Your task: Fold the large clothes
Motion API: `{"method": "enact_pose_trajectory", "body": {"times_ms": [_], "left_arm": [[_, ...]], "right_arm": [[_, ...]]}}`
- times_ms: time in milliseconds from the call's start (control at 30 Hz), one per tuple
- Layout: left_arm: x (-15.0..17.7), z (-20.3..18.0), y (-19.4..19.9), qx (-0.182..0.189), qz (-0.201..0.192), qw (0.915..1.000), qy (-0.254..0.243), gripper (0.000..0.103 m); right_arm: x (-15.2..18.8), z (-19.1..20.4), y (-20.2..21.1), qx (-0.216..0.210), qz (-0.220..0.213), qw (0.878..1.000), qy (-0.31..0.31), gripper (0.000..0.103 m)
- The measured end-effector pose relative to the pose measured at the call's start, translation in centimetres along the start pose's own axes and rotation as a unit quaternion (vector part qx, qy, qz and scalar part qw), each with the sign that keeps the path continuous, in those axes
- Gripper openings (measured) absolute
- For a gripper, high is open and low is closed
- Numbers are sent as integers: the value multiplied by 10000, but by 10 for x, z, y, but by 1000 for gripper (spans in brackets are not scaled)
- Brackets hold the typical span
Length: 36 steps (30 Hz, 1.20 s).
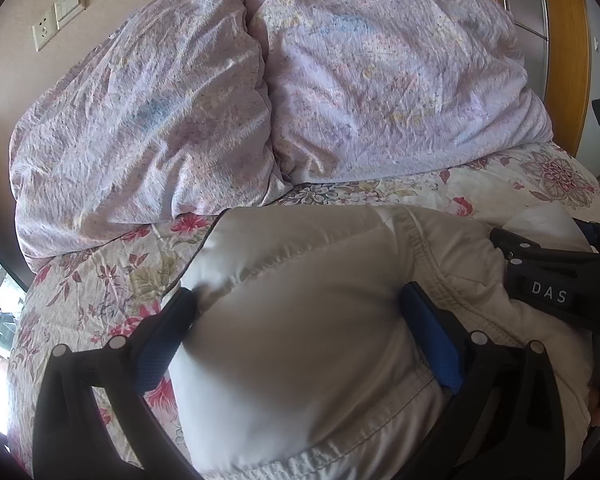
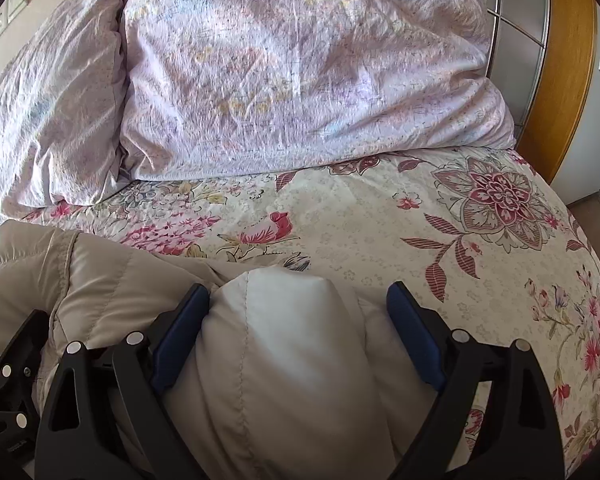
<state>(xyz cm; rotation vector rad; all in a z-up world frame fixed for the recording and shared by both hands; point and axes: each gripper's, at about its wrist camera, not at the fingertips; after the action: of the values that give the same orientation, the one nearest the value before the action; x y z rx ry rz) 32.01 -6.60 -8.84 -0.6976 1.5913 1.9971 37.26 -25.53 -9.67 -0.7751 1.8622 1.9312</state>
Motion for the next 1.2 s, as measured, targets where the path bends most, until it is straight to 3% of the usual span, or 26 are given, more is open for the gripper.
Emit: {"method": "enact_pose_trajectory", "body": {"times_ms": [300, 400, 433, 533, 667, 733, 800, 900, 967, 1067, 1200], "left_arm": [[1, 0, 6, -59, -98, 9999, 26, 101], [6, 14, 20, 152, -71, 9996, 216, 101], [12, 24, 29, 452, -5, 9982, 400, 101], [33, 57, 53, 1373, 63, 9872, 810, 101], [58, 101, 73, 2142, 97, 9707, 1090, 101], [65, 112, 71, 2529, 245, 9599, 1180, 101], [72, 119, 65, 2946, 462, 9457, 1295, 101], [80, 121, 53, 3159, 673, 9349, 1467, 101], [83, 122, 43, 3408, 775, 9224, 1645, 101], [88, 120, 30, 3884, 954, 8964, 1911, 101], [88, 108, 25, 4161, 962, 8846, 1874, 101]], "right_arm": [[0, -8, 1, -258, 39, 9996, -130, 94], [2, -23, 8, -645, 337, 9969, -298, 96], [4, -31, 15, -818, 499, 9948, -352, 96], [8, -57, 53, -1315, 488, 9896, -315, 98], [12, -94, 85, -1736, 705, 9819, -283, 102], [19, -113, 80, -2169, 1170, 9676, -545, 102], [29, -128, 64, -2717, 1688, 9427, -952, 102], [43, -138, 45, -3028, 2151, 9190, -1322, 102], [48, -134, 36, -3076, 2318, 9138, -1291, 102], [50, -125, 22, -3191, 2608, 9030, -1212, 102], [47, -107, 9, -3204, 2782, 9002, -980, 102]]}}
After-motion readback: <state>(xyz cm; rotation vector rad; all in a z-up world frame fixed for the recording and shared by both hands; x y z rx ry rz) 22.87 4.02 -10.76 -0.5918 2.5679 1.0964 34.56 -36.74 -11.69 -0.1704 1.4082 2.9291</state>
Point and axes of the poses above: each gripper's, at about its wrist camera, not at the fingertips, and y roughly against the way its jaws point, z to its left, x to its underside, and after that the axes turned 6 degrees about z, right-handed
